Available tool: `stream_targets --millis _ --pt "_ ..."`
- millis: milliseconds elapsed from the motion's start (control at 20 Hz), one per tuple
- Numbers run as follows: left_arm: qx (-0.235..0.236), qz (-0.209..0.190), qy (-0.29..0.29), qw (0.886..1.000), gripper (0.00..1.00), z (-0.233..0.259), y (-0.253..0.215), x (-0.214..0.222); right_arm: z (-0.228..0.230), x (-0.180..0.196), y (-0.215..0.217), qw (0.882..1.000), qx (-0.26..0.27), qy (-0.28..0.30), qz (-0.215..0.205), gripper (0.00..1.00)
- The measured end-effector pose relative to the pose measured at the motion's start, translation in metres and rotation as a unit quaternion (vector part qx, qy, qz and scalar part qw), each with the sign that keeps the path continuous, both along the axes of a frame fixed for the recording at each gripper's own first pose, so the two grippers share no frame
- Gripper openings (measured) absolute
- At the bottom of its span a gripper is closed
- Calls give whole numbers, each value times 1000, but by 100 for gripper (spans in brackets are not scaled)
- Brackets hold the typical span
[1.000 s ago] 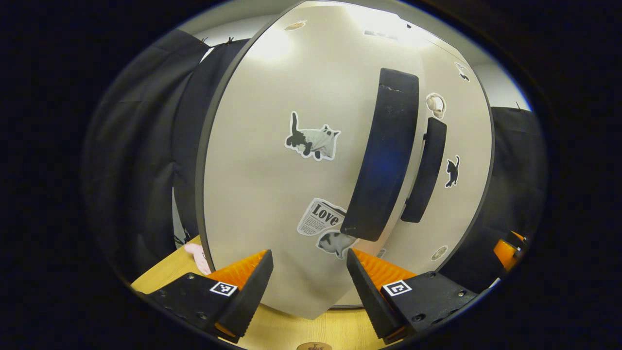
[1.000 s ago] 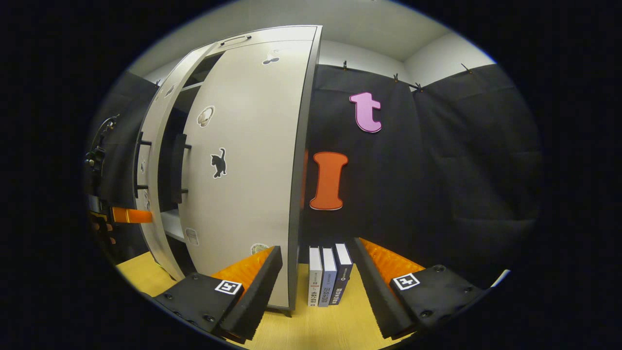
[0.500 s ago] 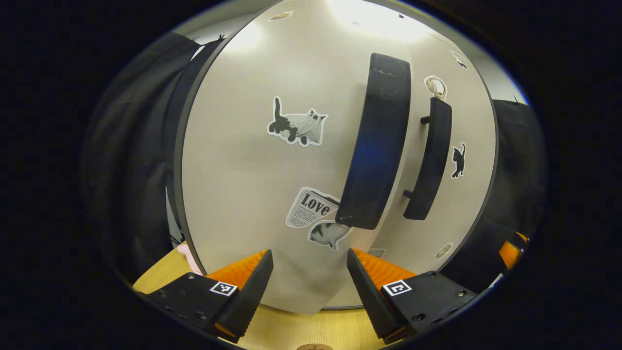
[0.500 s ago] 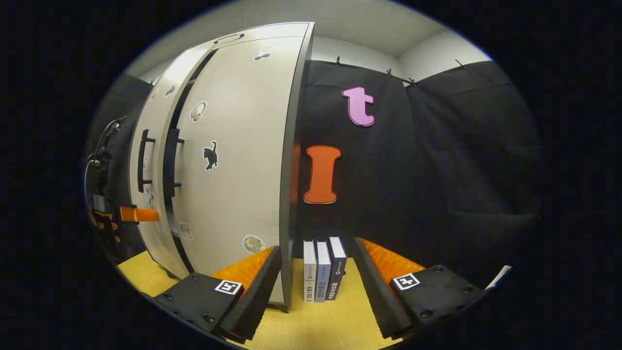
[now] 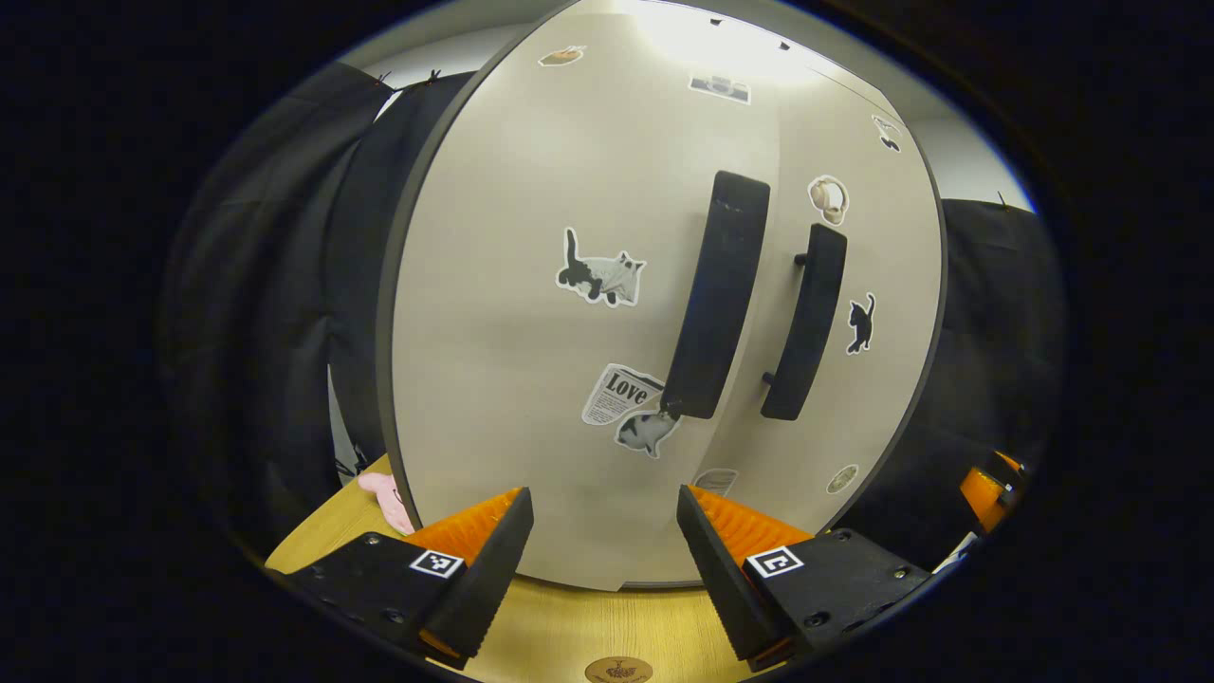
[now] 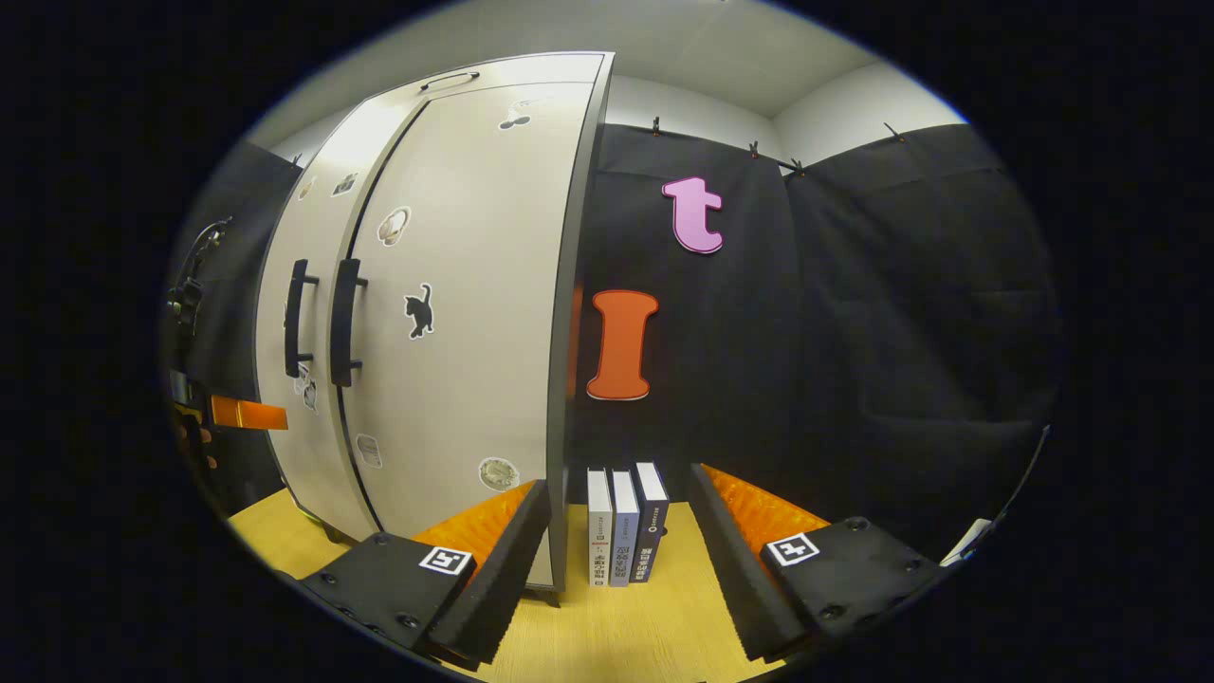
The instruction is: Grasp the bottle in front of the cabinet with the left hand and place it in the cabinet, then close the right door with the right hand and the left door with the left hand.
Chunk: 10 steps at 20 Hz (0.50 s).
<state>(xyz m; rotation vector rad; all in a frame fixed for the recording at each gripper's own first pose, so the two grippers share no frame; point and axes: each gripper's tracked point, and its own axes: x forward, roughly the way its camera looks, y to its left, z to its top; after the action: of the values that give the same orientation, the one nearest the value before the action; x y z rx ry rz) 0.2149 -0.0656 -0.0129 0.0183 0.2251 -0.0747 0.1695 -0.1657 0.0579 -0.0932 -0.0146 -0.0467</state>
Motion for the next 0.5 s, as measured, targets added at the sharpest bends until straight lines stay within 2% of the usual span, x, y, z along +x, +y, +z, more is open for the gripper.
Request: stream_targets --millis 500 --pt "4 -2 -43 999 93 67 35 -86 17 -44 36 1000 -1 -14 12 97"
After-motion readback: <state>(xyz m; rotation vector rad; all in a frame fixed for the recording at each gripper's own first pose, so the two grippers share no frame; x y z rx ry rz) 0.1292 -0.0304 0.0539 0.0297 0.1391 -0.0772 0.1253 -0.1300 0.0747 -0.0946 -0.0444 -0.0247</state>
